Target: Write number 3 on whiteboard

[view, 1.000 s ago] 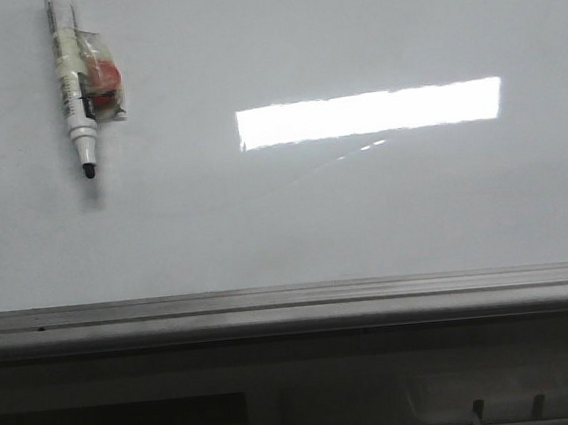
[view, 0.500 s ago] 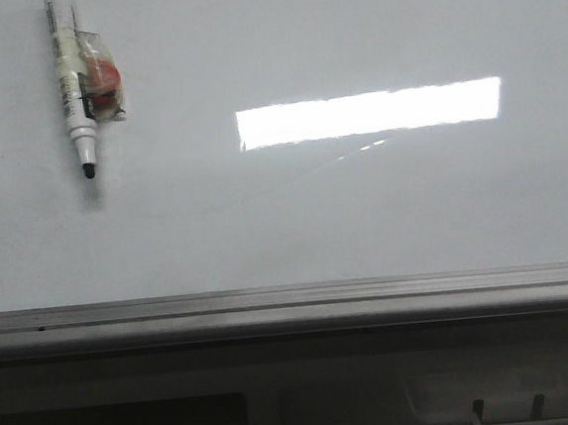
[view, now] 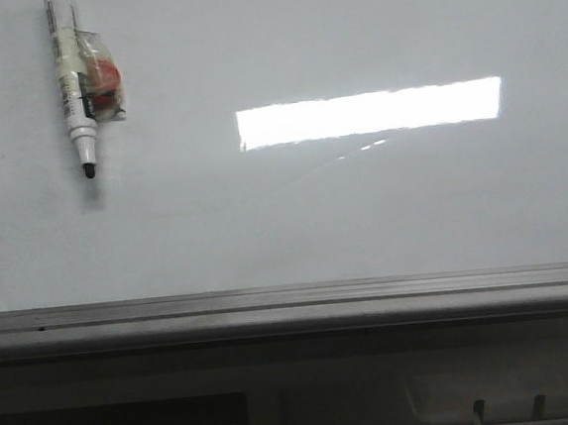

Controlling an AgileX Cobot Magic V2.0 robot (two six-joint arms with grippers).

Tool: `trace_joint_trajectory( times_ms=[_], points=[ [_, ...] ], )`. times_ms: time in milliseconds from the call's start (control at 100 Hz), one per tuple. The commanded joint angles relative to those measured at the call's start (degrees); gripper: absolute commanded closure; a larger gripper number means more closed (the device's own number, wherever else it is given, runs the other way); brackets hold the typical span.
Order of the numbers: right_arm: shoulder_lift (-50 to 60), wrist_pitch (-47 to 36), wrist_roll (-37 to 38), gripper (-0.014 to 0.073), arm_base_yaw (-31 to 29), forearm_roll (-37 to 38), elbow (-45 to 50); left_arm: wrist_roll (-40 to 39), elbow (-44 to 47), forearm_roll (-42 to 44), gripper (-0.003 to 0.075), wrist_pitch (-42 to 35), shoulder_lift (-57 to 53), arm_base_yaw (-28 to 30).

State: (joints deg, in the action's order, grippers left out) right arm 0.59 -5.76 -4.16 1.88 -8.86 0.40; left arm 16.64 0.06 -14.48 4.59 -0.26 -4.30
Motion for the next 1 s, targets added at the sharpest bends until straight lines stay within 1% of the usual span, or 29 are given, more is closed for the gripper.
trace_joint_trajectory(
  times_ms=[0,30,70,120,140,190,240,380,480,540,630,690,710,720,770,790,800,810,850,880,920,930,950,960,990],
  points=[
    [0.9,-3.7,0.0,0.0655,-0.3,-5.8,1.7,-0.9,0.5,-15.3,0.0741,-9.5,-1.4,0.2],
    [0.9,-2.6,0.0,0.0655,-0.3,-7.4,1.7,-1.3,0.4,-19.7,0.0741,-10.3,-1.4,0.2],
    [0.9,-0.7,0.0,0.0655,-0.3,-9.4,1.7,-2.0,0.4,-29.8,0.0741,-11.1,-1.4,0.2],
    [0.9,1.3,0.0,0.0655,-0.3,-10.1,1.7,-2.0,0.4,-37.5,0.0741,-11.3,-1.4,0.2],
    [0.9,1.8,0.0,0.0655,-0.3,-10.1,1.7,-2.0,0.4,-42.0,0.0741,-11.4,-1.4,0.2],
    [0.9,1.9,0.0,0.0655,-0.3,-10.2,1.7,-2.0,0.4,-48.1,0.0741,-11.4,-1.4,0.2],
    [0.9,0.6,0.0,0.0655,-0.3,-11.7,1.7,-2.0,0.4,-50.6,0.0741,-11.4,-1.4,0.2],
    [0.9,-1.2,0.0,0.0655,-0.3,-20.0,1.1,-1.9,0.4,-50.6,0.0741,-10.2,-1.4,0.2],
    [0.9,0.3,0.0,0.0655,-0.3,-21.1,-0.4,-1.9,-0.1,-51.5,0.0741,-9.5,-1.4,0.2],
    [0.9,4.0,0.0,0.0654,-0.3,-21.1,-2.1,-0.2,-2.2,-46.3,0.0741,-6.0,-1.3,0.2],
    [0.6,12.2,0.0,0.0637,-0.3,-21.1,-5.7,4.0,-8.6,-35.1,0.0741,3.7,0.9,0.2],
    [0.0,16.4,0.0,0.0578,-0.3,-21.1,-8.6,6.9,-13.1,-29.0,0.0741,7.5,4.2,0.2],
    [-0.6,17.8,-0.2,0.0539,-0.3,-21.1,-9.5,7.9,-14.7,-27.1,0.0741,8.1,5.2,0.2],
    [-0.8,17.8,-0.2,0.0539,-0.3,-21.1,-10.0,8.6,-15.8,-25.9,0.0741,8.2,6.2,0.2],
    [-2.2,19.6,-0.6,0.0450,-0.3,-21.1,-11.7,10.6,-19.6,-23.0,0.0740,9.2,10.2,0.2],
    [-2.9,19.9,-0.6,0.0427,-0.3,-21.1,-12.2,11.4,-21.1,-22.1,0.0738,9.8,12.3,0.2],
    [-3.4,20.3,-0.6,0.0393,-0.3,-21.1,-12.6,11.7,-21.7,-21.9,0.0737,10.0,12.9,0.2],
    [-3.7,20.3,-0.6,0.0393,-0.3,-21.1,-12.8,12.0,-22.2,-21.7,0.0736,10.7,14.3,0.2],
    [-5.0,21.0,-0.6,0.0330,-0.3,-21.1,-14.1,13.8,-25.3,-21.2,0.0706,13.5,18.0,0.2],
    [-6.5,21.5,-0.6,0.0285,-0.3,-21.1,-15.0,15.5,-27.3,-21.2,0.0666,15.4,21.5,-0.1],
    [-7.9,21.7,-0.6,0.0251,-0.3,-21.1,-15.8,16.9,-29.4,-21.5,0.0580,16.1,24.1,-1.9],
    [-8.5,21.9,-0.6,0.0247,-0.3,-21.1,-16.0,16.9,-30.0,-21.6,0.0547,16.2,25.2,-2.2],
    [-9.3,22.1,-0.6,0.0232,-0.3,-21.1,-16.6,16.9,-30.6,-21.8,0.0511,16.8,26.8,-3.2],
    [-9.5,22.1,-0.6,0.0230,-0.3,-21.1,-16.7,16.9,-31.1,-21.8,0.0473,17.0,27.3,-3.8],
    [-10.5,22.3,-0.6,0.0224,-0.3,-21.1,-17.3,16.9,-32.1,-21.8,0.0398,18.2,29.4,-5.0]
  ],
)
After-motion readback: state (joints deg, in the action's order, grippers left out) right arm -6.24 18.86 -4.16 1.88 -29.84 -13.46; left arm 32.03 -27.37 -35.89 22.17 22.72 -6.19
